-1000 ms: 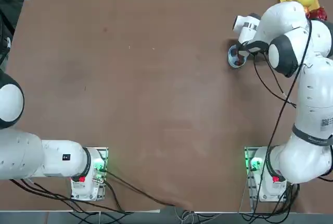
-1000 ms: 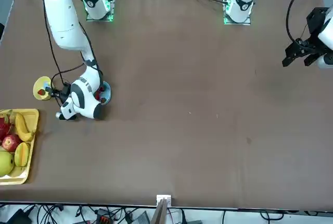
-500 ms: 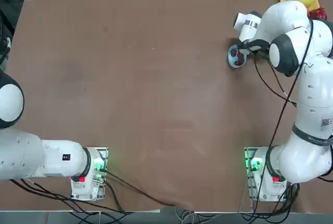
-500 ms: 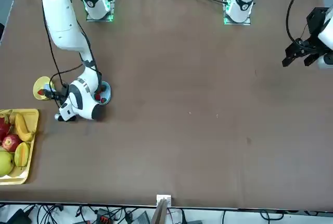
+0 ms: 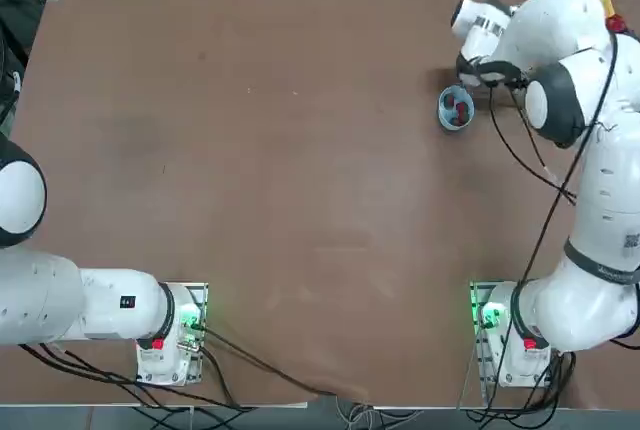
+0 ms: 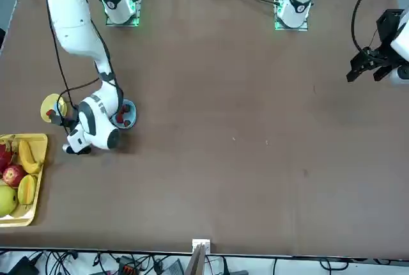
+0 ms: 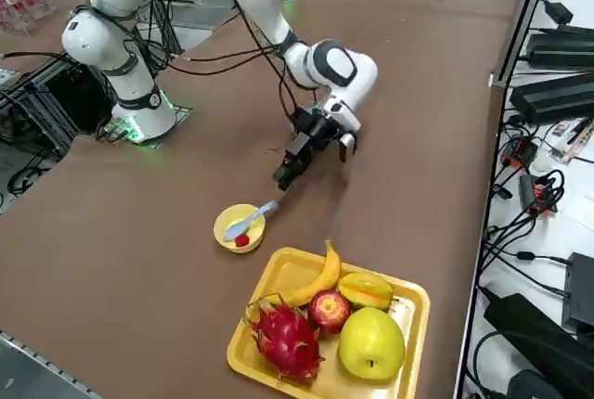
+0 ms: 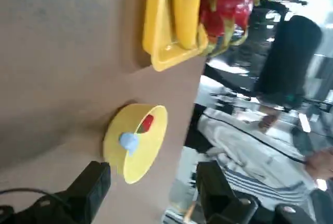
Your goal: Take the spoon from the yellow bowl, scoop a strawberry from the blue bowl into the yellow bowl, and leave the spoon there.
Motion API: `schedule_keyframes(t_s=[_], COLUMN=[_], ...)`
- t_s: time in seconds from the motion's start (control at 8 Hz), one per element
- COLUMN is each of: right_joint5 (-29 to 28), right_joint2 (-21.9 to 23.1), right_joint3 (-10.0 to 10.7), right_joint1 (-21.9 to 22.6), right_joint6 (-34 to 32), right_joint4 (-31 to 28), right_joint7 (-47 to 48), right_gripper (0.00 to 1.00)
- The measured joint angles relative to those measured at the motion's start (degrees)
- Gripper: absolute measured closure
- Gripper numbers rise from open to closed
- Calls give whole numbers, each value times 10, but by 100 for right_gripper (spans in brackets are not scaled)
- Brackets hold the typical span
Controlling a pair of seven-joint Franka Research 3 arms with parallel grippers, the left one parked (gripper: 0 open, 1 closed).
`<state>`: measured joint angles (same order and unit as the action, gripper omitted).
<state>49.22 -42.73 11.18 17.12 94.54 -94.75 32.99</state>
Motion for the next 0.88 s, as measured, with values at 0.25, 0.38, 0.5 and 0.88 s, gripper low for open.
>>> schedule_keyframes(t_s=[0.25, 0.38, 0.5, 0.88], right_joint5=[-63, -86, -104, -190], right_joint2=[34, 49, 62, 122], right_joint3=[0, 2, 3, 5], right_joint1=[0, -1, -4, -25], right_joint6=[0, -5, -11, -17], right_joint4=[40, 64, 87, 120], right_joint7=[-80, -120, -157, -223], right_gripper=[0, 0, 0, 0])
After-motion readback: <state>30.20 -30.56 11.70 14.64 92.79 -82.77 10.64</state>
